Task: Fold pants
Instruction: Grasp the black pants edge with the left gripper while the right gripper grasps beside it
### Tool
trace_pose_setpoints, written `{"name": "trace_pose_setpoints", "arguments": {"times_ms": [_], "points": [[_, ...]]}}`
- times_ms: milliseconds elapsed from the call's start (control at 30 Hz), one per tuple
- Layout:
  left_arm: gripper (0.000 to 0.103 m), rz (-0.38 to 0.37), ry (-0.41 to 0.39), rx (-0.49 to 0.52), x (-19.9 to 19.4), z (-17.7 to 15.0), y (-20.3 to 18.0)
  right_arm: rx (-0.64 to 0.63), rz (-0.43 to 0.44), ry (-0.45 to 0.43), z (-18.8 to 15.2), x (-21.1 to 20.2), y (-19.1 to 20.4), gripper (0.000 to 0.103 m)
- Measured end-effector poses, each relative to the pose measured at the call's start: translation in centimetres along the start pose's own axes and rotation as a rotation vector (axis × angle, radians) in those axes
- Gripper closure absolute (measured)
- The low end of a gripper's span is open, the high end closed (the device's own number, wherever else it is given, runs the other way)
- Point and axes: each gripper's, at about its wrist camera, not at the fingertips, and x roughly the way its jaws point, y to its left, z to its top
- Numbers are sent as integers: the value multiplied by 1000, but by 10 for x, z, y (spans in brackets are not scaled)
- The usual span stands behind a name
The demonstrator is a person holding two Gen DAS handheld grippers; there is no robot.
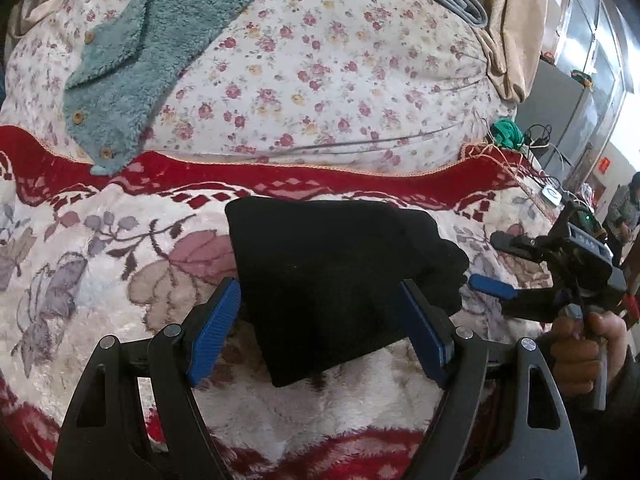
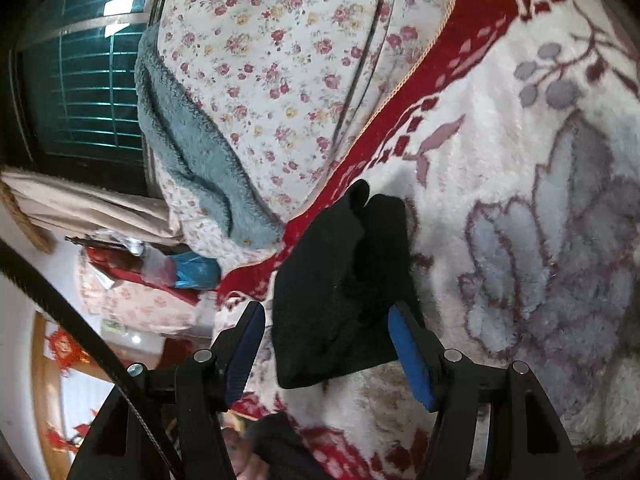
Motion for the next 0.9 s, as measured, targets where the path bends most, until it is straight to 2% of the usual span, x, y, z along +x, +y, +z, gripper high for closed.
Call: {"name": "trace_pose_setpoints", "arguments": {"times_ms": [100, 167, 367, 500, 533, 633, 767, 833, 867, 900], "points": [[23, 29, -8, -27, -2, 0, 6, -41, -15, 9, 0, 9, -4, 40], [23, 23, -20, -60, -3, 0, 12, -36, -32, 29, 1, 18, -8, 40], [23, 13, -20, -131, -3, 3, 23, -37, 30, 64, 5, 30, -7, 40], [23, -13, -55, -132, -5, 4, 23, -50, 65, 74, 1, 38, -3, 50], [23, -16, -62, -130, -5, 4, 23, -36, 85, 87, 1, 43, -4, 58], [23, -28, -75, -132, -6, 4, 23, -26, 52, 116, 0, 57, -2, 59], [23, -29, -87, -136, -5, 2, 24, -11, 29, 64, -4, 63, -2, 59], [23, -20, -82, -137, -5, 2, 25, -39, 48, 39, -5, 62, 5, 60], [23, -20, -84, -138, -5, 2, 25, -66, 60, 26, -5, 61, 10, 63], [23, -18, -86, -137, -5, 2, 25, -99, 66, 25, -6, 60, 16, 71]]}}
